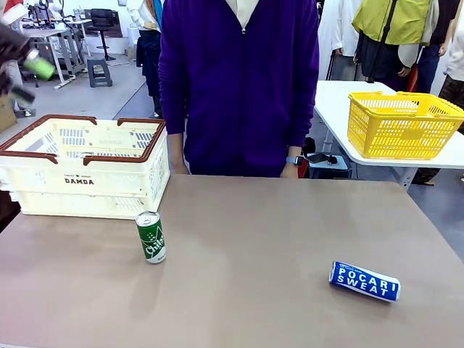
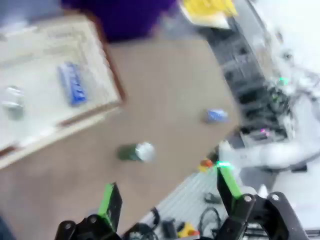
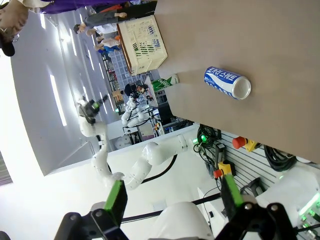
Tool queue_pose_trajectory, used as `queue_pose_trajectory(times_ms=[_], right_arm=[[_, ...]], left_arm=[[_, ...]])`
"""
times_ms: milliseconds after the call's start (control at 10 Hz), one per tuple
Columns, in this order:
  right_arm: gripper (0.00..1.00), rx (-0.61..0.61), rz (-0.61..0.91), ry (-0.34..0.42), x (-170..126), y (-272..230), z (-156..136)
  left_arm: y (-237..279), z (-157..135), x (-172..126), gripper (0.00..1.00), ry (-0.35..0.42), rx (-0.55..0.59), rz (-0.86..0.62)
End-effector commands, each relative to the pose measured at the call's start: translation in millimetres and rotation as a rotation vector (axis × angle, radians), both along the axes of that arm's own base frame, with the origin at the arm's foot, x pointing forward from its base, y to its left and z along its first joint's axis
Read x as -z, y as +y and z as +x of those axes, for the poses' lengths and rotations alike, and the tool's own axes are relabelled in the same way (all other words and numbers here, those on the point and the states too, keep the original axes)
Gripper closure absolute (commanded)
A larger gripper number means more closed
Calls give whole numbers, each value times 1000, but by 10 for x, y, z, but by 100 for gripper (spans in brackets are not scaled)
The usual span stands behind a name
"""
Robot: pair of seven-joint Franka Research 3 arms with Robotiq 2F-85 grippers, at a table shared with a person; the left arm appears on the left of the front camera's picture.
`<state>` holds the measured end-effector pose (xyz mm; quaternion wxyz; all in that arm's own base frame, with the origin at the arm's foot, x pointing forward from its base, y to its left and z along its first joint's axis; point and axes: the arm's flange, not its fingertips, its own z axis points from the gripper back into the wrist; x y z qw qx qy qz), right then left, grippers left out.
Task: Place the drinks into the Shopping basket.
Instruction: Pick up one drink and place it into the Shopping basket.
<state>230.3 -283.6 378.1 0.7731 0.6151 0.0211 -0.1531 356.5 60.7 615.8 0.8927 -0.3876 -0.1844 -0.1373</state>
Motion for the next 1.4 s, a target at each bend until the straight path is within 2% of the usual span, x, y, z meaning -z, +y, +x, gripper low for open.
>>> queue_pose_trajectory(times_ms=[0,100,200,300,400,1200,1300], right_arm=[[0,6,-13,1,-17,27,-9],[0,6,-13,1,-17,27,-9],[0,6,-13,1,-17,27,-9],[0,6,-13,1,-17,27,-9],[0,6,-13,1,-17,27,-9],[0,6,-13,1,-17,27,-9],[0,6,-13,1,-17,27,-9]], left_arm=[[526,-174,805,0,73,162,-167],[699,-227,1226,0,82,142,-281],[776,-232,1521,0,93,121,-344],[793,-195,1707,0,107,110,-295],[653,-482,1350,0,49,141,-281],[663,-483,1349,0,43,149,-253],[371,-522,957,0,73,103,-200]])
